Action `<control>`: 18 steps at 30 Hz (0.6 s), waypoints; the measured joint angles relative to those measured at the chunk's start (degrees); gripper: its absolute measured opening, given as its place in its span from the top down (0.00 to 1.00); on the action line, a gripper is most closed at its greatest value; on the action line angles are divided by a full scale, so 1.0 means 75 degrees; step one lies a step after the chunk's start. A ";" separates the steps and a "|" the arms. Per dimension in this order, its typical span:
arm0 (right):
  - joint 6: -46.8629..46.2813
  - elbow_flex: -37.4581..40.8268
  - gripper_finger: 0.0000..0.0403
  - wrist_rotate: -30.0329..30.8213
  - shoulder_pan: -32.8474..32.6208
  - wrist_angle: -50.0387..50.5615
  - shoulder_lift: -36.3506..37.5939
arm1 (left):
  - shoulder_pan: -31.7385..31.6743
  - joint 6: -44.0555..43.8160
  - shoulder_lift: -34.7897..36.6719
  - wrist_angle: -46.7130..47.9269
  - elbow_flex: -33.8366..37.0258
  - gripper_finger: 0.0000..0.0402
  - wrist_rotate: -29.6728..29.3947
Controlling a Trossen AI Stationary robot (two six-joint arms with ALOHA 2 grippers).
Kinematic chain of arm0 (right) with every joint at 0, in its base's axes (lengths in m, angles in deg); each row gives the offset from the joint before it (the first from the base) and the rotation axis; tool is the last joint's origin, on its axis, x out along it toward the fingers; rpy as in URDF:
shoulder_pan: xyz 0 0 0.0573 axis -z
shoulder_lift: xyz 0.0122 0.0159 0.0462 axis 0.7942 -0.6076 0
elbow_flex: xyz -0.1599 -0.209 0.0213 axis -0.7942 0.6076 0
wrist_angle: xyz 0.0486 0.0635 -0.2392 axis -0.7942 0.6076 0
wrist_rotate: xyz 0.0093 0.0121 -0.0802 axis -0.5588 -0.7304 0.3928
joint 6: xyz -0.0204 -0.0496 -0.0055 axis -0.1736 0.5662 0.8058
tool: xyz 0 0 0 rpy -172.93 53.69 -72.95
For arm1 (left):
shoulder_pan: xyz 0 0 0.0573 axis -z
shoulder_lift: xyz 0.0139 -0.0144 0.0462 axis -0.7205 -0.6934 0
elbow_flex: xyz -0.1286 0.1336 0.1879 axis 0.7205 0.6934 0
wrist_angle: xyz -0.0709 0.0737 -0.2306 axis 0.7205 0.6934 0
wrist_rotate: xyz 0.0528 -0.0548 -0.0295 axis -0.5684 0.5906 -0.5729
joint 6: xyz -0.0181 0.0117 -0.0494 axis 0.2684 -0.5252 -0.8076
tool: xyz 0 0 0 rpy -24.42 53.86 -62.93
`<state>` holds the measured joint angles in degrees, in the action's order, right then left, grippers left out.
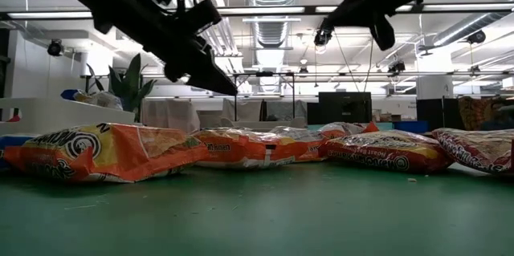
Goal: Sort Maruchan noodles
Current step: Put the orange noodle pack into the green bin
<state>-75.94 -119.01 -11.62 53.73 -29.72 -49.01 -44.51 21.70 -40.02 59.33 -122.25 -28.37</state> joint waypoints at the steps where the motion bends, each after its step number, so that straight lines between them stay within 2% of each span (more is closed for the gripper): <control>1: -0.0123 -0.0151 0.98 -0.0075 0.0000 0.0354 -0.0135 | 0.0000 0.0029 -0.0106 -0.0119 -0.0040 0.69 0.0004; 8: -0.1035 -0.0867 0.98 -0.0526 0.0000 0.2021 -0.1144 | 0.0000 0.0069 -0.0456 -0.0354 -0.0206 0.69 0.0004; 13: -0.1390 -0.0921 0.98 -0.1110 0.0144 0.2046 -0.1734 | 0.0000 0.0067 -0.0448 -0.0443 -0.0215 0.69 0.0005; 18: -0.1510 -0.0974 0.98 -0.1153 0.0423 0.1978 -0.2281 | 0.0000 0.0046 -0.0541 -0.0675 -0.0212 0.69 0.0007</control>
<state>-87.27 -126.32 -20.27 56.90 -14.89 -66.12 -44.51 22.05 -44.08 54.27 -123.84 -28.31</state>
